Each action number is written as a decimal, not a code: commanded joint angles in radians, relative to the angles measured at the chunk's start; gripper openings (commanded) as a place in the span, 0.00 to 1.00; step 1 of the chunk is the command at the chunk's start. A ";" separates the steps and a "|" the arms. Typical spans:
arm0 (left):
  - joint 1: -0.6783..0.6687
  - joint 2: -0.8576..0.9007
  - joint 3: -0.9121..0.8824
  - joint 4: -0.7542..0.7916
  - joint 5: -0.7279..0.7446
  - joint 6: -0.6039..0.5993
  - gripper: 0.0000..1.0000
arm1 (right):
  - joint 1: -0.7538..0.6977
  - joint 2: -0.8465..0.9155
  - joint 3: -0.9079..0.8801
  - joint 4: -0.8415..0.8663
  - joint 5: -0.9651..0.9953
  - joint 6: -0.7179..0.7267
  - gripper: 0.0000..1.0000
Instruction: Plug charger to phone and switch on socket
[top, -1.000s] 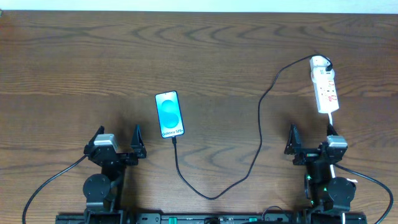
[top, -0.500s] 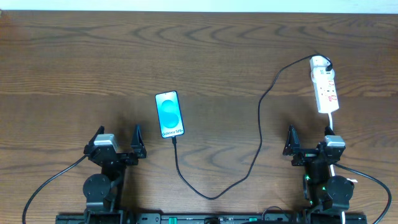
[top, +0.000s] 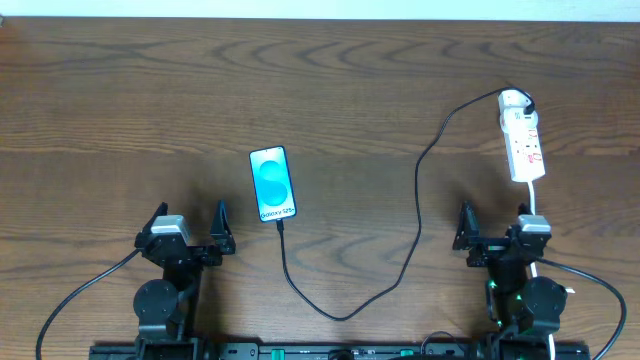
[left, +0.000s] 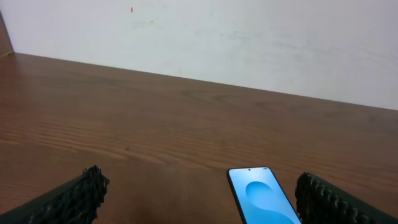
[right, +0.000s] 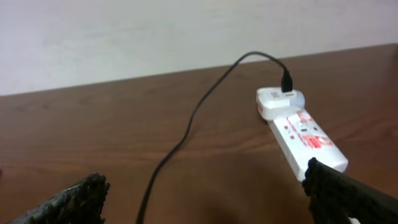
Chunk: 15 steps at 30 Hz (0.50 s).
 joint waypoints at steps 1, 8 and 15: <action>0.004 -0.006 -0.011 -0.042 0.017 -0.005 0.99 | 0.008 -0.005 -0.002 -0.005 0.009 -0.053 0.99; 0.004 -0.006 -0.011 -0.042 0.017 -0.005 0.99 | 0.008 -0.069 -0.002 -0.007 0.024 -0.081 0.99; 0.004 -0.006 -0.011 -0.042 0.017 -0.005 0.99 | 0.008 -0.068 -0.002 -0.008 0.032 -0.081 0.99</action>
